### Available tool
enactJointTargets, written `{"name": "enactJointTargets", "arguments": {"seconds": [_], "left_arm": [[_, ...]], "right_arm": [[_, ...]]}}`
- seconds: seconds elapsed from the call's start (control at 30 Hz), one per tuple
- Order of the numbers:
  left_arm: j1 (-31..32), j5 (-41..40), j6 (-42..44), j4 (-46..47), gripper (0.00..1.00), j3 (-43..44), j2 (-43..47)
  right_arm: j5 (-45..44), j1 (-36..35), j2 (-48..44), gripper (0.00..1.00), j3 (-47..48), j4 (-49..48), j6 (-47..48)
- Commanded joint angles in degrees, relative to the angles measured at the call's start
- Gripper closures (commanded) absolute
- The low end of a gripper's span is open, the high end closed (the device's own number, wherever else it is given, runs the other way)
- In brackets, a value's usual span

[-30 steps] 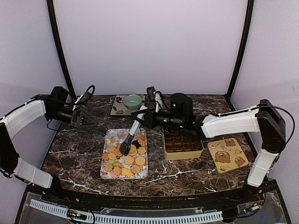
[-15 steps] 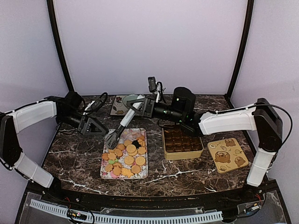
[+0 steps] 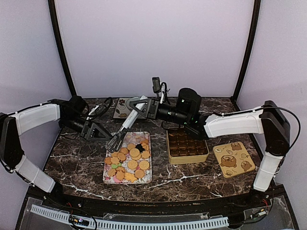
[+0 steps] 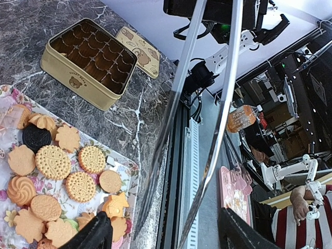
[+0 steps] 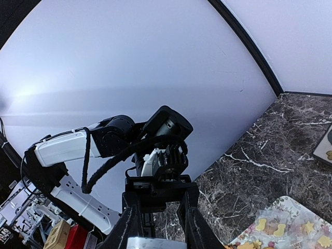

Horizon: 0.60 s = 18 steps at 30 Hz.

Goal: Pack the cookies
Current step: Pass from the right arm to the left

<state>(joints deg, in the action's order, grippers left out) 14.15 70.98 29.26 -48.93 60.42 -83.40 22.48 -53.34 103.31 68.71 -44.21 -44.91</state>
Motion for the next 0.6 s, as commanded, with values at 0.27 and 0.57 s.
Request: {"name": "enactJointTargets", "arguments": {"seconds": [0.27,0.57], "left_arm": [[1.4,1.4,3.7,-4.3,0.54,0.0,-0.9],[1.9,2.0,6.5,-8.0,0.73,-0.1,-1.2]], "right_arm": [[-0.5,0.0,0.2,0.70,2.8,-3.9,0.6],[-1.5,-1.0,0.6,0.70,5.4,-0.7,3.7]]}}
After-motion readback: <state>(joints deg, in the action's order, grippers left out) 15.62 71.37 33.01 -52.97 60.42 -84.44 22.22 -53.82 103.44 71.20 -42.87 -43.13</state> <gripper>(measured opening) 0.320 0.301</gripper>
